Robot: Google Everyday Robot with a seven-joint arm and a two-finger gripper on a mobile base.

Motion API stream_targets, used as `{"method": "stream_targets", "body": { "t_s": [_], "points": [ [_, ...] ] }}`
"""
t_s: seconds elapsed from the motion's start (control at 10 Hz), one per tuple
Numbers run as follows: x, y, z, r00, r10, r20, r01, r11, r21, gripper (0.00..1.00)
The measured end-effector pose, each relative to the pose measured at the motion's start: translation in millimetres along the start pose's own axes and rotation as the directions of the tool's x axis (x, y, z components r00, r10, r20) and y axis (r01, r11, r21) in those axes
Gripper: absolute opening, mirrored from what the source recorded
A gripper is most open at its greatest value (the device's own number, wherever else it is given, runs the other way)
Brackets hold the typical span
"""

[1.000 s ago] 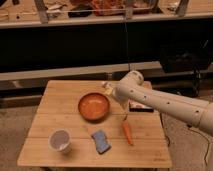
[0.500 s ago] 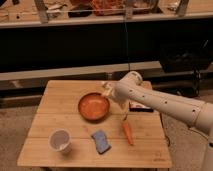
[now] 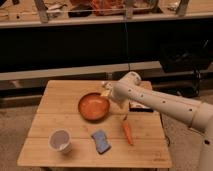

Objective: Pick up the ceramic bowl

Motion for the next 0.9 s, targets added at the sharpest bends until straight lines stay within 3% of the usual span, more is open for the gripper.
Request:
{"method": "stream_targets", "body": {
  "t_s": [0.9],
  "points": [
    [1,-5,31,0.994,-0.106,0.041,0.106,0.994,-0.009,0.80]
  ]
}}
